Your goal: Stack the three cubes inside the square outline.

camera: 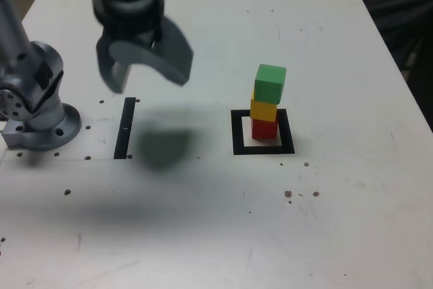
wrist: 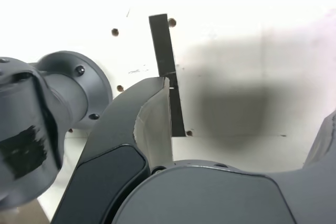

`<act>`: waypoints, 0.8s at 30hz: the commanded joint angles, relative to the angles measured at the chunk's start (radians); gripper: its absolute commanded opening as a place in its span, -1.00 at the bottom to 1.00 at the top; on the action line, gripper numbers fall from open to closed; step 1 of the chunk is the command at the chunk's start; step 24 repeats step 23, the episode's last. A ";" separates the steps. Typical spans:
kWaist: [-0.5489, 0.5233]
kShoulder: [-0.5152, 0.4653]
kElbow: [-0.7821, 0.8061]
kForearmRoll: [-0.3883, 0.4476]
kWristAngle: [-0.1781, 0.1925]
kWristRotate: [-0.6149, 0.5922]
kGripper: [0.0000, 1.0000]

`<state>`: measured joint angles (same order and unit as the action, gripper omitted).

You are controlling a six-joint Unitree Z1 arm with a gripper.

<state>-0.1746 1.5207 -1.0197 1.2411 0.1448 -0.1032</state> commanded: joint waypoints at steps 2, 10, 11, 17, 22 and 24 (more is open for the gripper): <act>0.002 -0.029 0.087 -0.073 -0.027 -0.019 0.99; 0.002 -0.071 0.233 -0.144 -0.060 -0.044 0.99; 0.002 -0.077 0.251 -0.151 -0.064 -0.045 0.99; 0.002 -0.103 0.295 -0.176 -0.070 -0.040 0.99; 0.002 -0.114 0.300 -0.178 -0.067 -0.033 0.99; 0.002 -0.114 0.301 -0.178 -0.065 -0.032 0.99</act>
